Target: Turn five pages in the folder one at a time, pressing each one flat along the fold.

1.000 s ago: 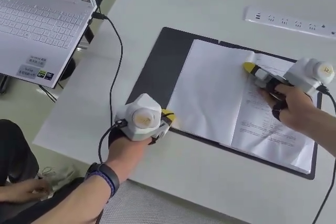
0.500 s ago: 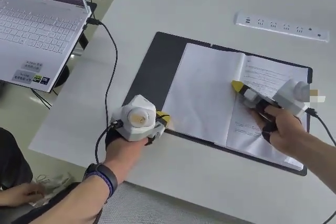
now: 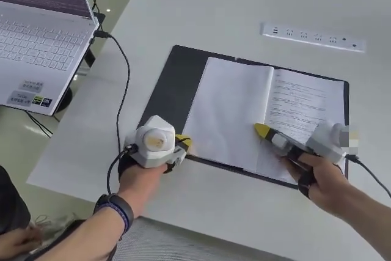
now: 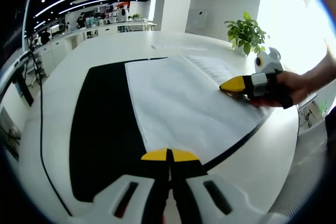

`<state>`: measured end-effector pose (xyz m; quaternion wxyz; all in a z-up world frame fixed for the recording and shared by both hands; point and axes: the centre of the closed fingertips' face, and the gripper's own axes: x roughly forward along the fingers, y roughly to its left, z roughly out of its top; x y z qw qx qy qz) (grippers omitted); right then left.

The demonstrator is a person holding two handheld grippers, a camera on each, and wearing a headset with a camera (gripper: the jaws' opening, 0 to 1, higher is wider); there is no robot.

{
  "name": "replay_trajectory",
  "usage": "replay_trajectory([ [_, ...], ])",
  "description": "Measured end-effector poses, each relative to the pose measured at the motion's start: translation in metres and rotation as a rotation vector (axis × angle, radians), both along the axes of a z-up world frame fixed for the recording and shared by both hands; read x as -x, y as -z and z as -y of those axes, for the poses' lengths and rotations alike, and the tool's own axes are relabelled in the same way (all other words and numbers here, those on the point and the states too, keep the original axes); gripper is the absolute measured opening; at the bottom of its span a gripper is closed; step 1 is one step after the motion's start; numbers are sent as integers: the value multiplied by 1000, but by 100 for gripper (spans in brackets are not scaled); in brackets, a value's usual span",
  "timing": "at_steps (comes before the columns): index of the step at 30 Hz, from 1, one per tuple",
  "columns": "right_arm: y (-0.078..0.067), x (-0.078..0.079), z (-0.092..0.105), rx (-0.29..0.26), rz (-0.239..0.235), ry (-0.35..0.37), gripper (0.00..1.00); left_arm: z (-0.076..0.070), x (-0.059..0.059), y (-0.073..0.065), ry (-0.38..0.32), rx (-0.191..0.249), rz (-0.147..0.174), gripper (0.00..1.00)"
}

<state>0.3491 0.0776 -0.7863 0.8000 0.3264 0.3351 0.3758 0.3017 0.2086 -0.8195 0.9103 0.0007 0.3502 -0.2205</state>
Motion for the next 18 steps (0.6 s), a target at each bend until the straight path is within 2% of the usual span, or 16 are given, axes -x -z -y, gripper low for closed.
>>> replay_trajectory([
  [6,2,26,-2,23,-1,-38,0,0,0,1,2,3,-2,0],
  [8,6,24,1,32,-2,-48,0,0,0,1,4,4,-2,0],
  [10,9,33,1,41,-4,-58,0,0,0,1,4,6,-1,0],
  [18,17,51,6,65,-15,-78,0,0,0,1,8,5,-1,0],
])
